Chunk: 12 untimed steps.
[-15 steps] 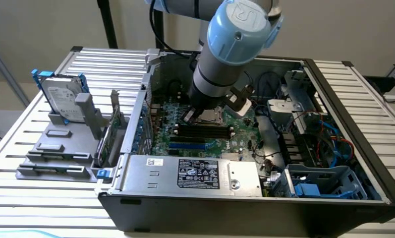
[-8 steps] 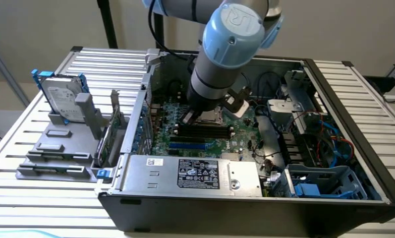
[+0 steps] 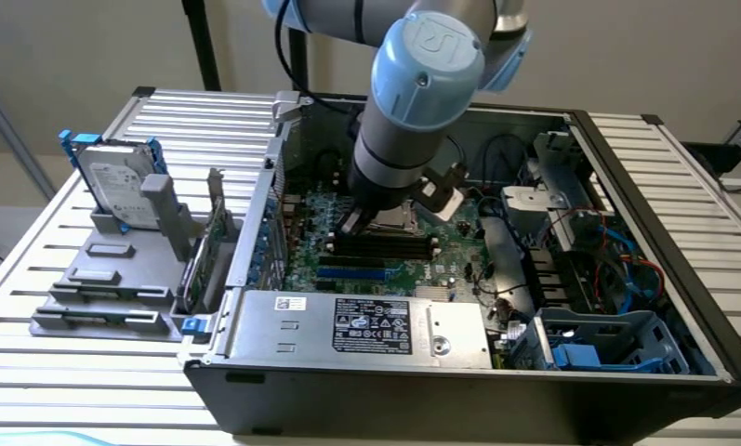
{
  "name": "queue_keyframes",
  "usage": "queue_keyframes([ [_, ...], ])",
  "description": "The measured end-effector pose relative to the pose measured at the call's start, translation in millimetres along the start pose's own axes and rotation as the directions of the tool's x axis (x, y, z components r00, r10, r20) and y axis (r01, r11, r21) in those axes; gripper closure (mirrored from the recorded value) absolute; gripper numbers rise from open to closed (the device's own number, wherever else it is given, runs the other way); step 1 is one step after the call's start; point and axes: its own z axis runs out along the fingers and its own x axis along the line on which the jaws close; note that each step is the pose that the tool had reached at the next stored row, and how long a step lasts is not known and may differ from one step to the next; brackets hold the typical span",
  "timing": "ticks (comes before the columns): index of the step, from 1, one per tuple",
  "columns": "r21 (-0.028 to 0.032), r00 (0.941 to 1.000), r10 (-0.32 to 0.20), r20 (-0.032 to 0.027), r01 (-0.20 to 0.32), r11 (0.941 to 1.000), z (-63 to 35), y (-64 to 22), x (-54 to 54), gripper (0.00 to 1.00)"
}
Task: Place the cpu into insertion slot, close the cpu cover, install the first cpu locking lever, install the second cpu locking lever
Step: 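Install the second cpu locking lever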
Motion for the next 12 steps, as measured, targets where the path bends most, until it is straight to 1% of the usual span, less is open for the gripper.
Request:
queue_keyframes([
  [2,-0.0020,1.0000,-0.001,-0.0011,0.001,1.0000,1.0,-1.9,-1.5,0.89],
  [9,-0.0034,1.0000,0.002,-0.0014,-0.002,1.0000,3.3,-5.1,-0.7,0.89],
  [11,-0.0054,1.0000,0.003,0.0004,-0.003,1.0000,4.0,-5.2,-0.4,0.89],
  [12,-0.0071,1.0000,0.003,0.0022,-0.003,1.0000,4.3,-5.2,-0.4,0.89],
])
